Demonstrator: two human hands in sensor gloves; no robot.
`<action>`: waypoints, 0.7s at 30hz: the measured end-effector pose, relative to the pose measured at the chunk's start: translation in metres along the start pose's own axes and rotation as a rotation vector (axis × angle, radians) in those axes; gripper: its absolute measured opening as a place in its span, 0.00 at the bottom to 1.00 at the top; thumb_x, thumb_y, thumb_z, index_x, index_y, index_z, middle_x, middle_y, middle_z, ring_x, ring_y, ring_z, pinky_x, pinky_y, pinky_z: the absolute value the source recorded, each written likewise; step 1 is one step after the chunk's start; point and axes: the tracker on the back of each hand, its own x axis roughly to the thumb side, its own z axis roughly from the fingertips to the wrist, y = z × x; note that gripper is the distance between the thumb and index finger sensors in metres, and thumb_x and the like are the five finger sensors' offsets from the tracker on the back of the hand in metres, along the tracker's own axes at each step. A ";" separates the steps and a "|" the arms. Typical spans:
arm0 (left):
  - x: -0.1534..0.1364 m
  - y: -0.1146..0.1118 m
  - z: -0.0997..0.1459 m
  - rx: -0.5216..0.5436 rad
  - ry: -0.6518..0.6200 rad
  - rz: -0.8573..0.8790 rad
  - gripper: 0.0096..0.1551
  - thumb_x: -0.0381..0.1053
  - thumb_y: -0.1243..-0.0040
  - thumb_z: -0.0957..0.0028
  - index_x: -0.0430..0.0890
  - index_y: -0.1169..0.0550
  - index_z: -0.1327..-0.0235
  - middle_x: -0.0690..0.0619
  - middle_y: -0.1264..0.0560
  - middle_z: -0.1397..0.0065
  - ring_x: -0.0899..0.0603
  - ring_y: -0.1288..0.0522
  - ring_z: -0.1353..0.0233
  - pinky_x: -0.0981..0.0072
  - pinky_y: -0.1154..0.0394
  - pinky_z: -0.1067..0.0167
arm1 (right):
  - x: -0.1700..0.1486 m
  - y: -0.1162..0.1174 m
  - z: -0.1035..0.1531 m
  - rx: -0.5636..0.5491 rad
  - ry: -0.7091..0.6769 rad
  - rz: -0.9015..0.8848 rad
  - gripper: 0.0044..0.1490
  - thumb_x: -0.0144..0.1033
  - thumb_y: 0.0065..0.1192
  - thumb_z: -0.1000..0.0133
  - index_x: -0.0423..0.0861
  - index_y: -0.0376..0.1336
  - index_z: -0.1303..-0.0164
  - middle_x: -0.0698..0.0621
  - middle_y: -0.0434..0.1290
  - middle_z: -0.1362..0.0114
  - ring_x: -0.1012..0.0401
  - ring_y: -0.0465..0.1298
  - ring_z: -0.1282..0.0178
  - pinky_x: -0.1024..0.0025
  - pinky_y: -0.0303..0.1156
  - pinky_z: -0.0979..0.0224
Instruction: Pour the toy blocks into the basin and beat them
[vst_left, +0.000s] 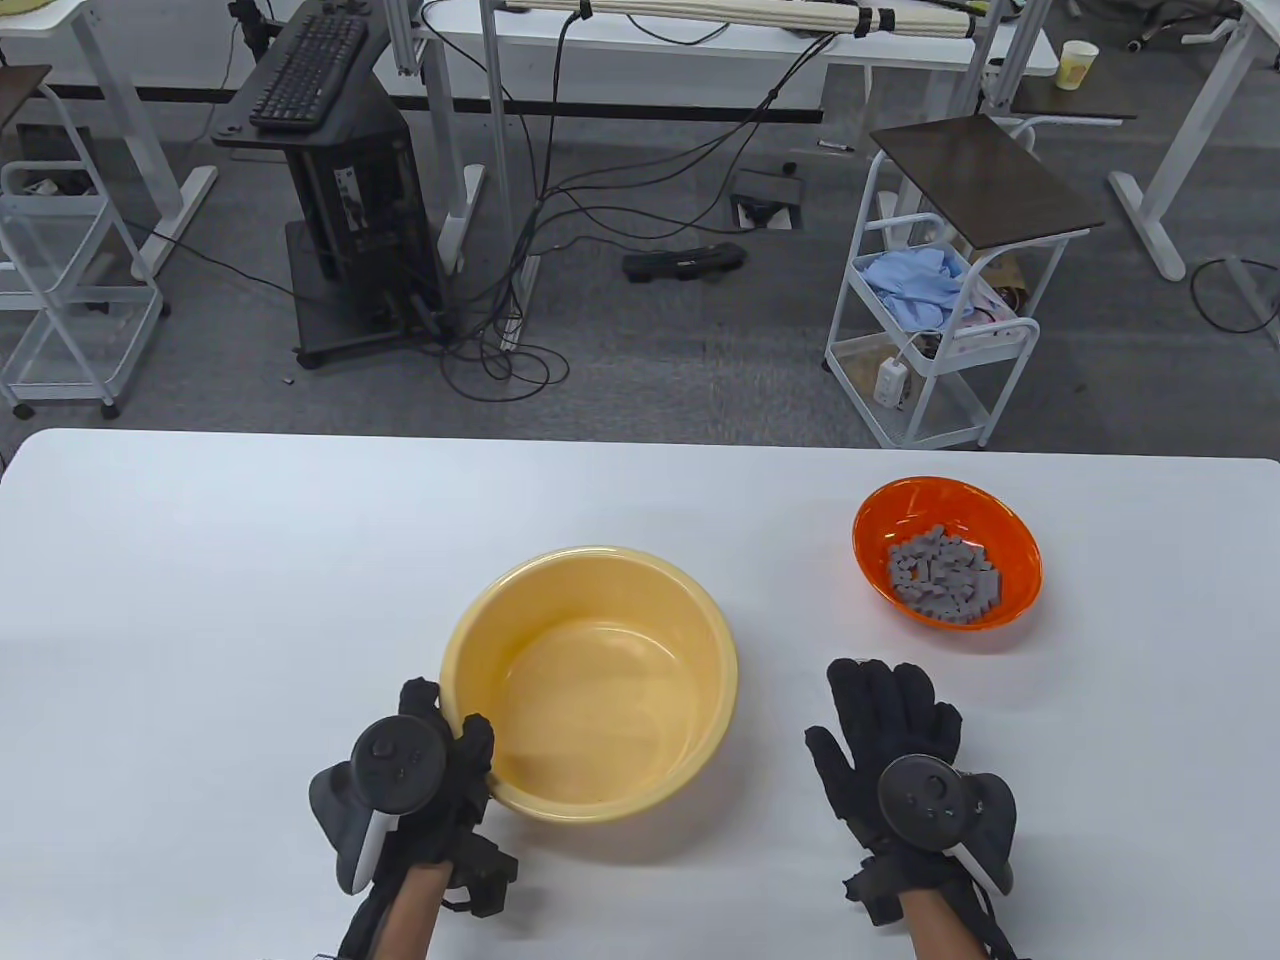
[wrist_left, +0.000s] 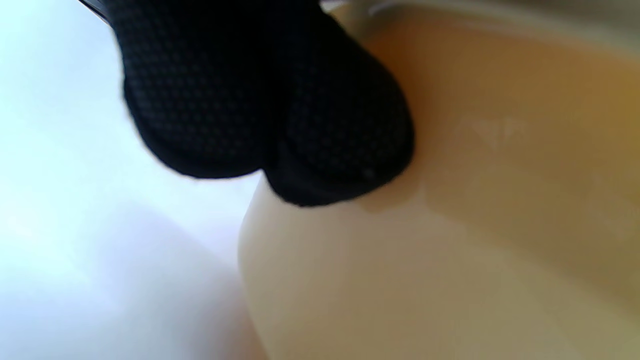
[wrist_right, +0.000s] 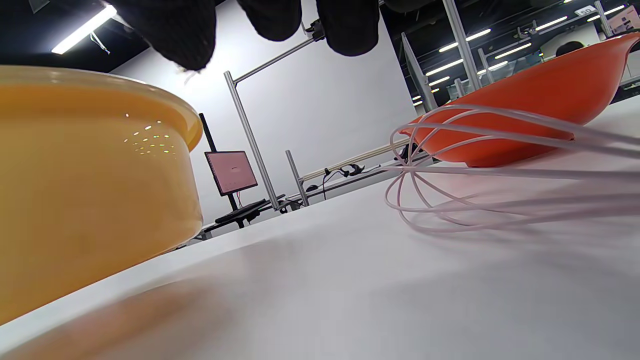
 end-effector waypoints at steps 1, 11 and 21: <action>0.002 -0.004 0.001 -0.015 -0.011 0.011 0.42 0.44 0.41 0.34 0.15 0.43 0.27 0.25 0.22 0.37 0.61 0.09 0.65 0.67 0.07 0.62 | 0.000 0.000 0.000 0.000 0.003 -0.001 0.42 0.52 0.53 0.30 0.49 0.44 0.12 0.34 0.47 0.10 0.31 0.38 0.15 0.21 0.33 0.23; 0.013 -0.031 0.007 -0.086 -0.071 0.040 0.43 0.46 0.41 0.33 0.16 0.44 0.26 0.24 0.23 0.36 0.60 0.08 0.63 0.68 0.07 0.61 | 0.000 0.001 0.000 0.001 0.008 -0.008 0.41 0.51 0.53 0.30 0.48 0.44 0.12 0.34 0.47 0.10 0.31 0.38 0.15 0.21 0.33 0.22; 0.016 -0.029 0.008 -0.161 -0.089 0.040 0.50 0.55 0.46 0.28 0.14 0.46 0.25 0.26 0.20 0.37 0.58 0.07 0.58 0.68 0.08 0.59 | -0.001 0.002 0.000 0.007 0.017 -0.007 0.41 0.51 0.53 0.30 0.49 0.44 0.12 0.34 0.47 0.10 0.31 0.38 0.15 0.21 0.33 0.22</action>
